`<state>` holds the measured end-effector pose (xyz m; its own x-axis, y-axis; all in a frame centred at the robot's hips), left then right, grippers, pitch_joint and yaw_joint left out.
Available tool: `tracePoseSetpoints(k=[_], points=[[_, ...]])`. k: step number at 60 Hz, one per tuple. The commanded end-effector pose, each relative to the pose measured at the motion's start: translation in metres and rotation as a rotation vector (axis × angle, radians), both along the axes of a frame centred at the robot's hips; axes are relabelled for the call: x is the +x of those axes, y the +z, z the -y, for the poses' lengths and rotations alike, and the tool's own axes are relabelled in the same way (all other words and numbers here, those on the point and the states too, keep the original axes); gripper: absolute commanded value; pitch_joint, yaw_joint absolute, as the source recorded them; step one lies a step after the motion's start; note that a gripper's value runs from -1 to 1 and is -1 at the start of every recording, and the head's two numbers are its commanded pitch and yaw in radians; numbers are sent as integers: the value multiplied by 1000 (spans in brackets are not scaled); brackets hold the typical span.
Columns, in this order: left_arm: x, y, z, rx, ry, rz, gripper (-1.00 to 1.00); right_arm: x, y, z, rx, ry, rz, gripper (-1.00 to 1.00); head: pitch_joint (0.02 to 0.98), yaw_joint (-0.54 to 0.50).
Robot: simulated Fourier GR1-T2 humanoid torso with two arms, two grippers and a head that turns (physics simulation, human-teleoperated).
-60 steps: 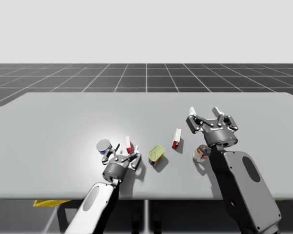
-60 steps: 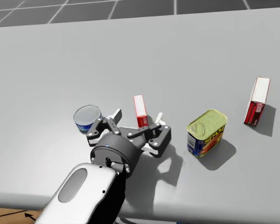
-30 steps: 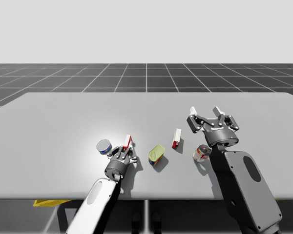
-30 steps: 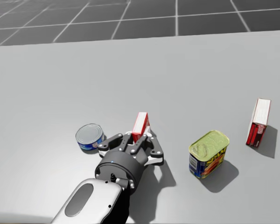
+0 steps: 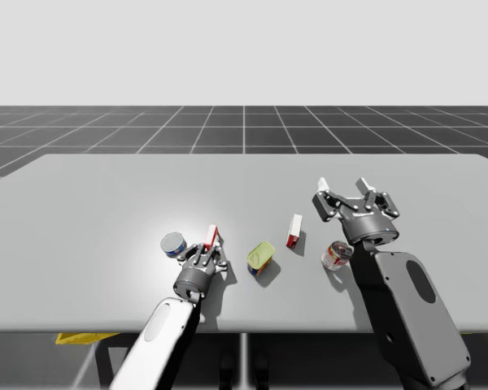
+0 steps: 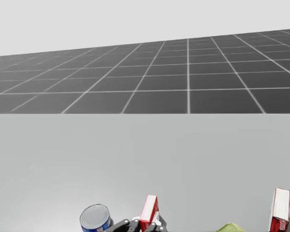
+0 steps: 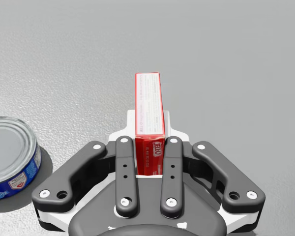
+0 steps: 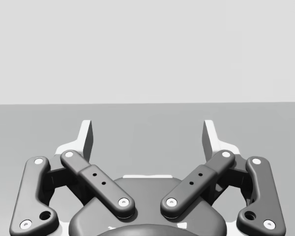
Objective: Grasp the gelatin box and hold it up.
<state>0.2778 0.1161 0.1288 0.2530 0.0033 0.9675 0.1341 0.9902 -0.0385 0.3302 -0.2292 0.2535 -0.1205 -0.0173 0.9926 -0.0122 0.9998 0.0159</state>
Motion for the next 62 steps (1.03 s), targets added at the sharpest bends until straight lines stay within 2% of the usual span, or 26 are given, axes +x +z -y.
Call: tracePoseSetpoints(k=[1, 12, 32, 43, 52, 62], points=[[-3, -5, 3, 1, -59, -10, 1000, 0, 0, 0, 1, -1, -1, -1000, 448, 195], [-6, 15, 6, 4, -65, 29, 1000, -1, 0, 1, 2, -1, -1, -1000, 443, 207], [-10, 76, 0, 19, -86, 150, 1000, 0, 0, 1, 0, -1, 0, -1000, 435, 217], [-3, 108, -4, 38, -101, 220, 1000, 0, 0, 0, 1, 0, -2, -1000, 425, 218], [2, 141, -5, 82, -111, 299, 1000, 0, 0, 0, 0, 0, -2, -1000, 426, 214], [6, 174, -7, 95, -106, 369, 1000, 0, 0, 1, -1, -1, -1, -1000, 429, 212]])
